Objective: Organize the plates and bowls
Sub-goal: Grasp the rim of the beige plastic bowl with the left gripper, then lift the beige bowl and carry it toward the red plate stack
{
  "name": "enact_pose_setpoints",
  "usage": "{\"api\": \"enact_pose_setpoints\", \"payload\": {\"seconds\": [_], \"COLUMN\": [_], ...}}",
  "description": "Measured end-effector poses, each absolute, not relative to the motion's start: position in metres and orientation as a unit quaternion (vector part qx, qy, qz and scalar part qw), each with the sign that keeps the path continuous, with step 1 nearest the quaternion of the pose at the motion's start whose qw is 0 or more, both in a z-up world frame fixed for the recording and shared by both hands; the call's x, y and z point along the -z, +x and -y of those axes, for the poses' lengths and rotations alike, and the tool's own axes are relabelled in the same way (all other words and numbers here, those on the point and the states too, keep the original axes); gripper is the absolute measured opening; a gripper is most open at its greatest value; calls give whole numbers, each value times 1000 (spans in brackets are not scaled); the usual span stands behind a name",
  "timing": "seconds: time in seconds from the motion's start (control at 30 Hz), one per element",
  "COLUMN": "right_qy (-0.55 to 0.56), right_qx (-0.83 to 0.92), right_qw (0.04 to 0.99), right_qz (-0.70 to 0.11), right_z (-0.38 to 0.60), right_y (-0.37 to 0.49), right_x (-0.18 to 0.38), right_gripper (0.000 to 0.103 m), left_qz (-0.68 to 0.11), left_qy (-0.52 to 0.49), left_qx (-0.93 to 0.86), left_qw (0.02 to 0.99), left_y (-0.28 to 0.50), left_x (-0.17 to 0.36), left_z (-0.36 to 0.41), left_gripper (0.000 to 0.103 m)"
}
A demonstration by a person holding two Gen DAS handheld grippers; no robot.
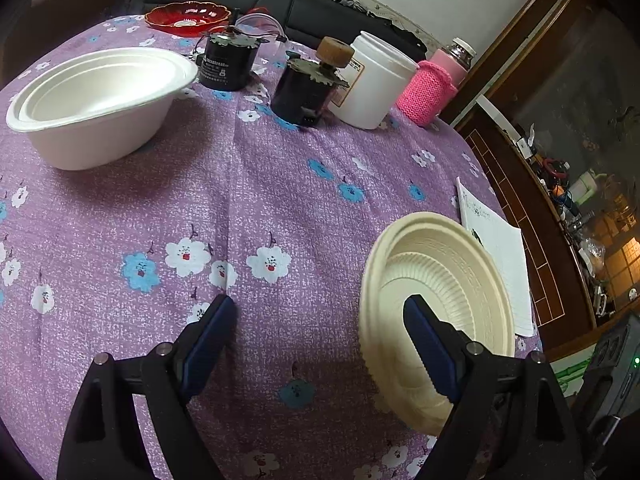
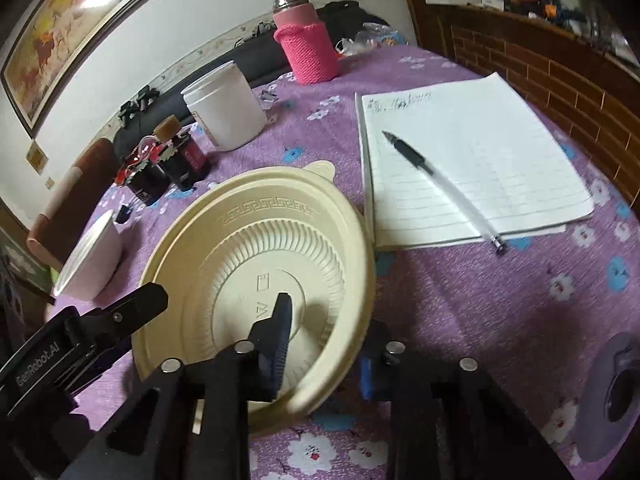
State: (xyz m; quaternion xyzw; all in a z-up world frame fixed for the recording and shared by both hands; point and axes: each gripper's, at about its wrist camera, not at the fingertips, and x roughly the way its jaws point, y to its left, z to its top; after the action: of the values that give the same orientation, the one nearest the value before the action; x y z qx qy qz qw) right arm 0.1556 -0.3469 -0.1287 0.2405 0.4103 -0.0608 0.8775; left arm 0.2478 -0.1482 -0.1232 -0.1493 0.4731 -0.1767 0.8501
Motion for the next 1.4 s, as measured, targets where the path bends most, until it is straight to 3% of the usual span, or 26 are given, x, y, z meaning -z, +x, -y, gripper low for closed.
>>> {"api": "enact_pose_setpoints", "payload": {"seconds": [0.2,0.23,0.27,0.37,0.4,1.1,1.4], "right_qy": [255,252,249,228,217,152,151], "right_qx": [-15,-22,-29,-13,1,5,-60], "right_qw": [872,872,872,880,883,903,912], "right_qz": [-418,-419,-419,-417,-417,-401,-377], "right_z": [330,327,324,319,318,295,265], "right_y": [158,158,158,156,155,152,139], "right_x": [130,130,129,126,126,118,105], "right_gripper": [24,24,24,27,27,25,26], "left_qz": [-472,-473,-475,-483,-486,-423,-403], "left_qy": [-150,-147,-139,-124,-124,-63,-49], "left_qx": [175,176,177,178,179,133,92], "left_qw": [851,851,850,848,847,894,909], "left_y": [249,249,249,251,252,217,185], "left_x": [124,124,124,128,128,95,69], "left_z": [144,144,145,148,148,149,115], "left_gripper": [83,71,49,21,19,17,17]}}
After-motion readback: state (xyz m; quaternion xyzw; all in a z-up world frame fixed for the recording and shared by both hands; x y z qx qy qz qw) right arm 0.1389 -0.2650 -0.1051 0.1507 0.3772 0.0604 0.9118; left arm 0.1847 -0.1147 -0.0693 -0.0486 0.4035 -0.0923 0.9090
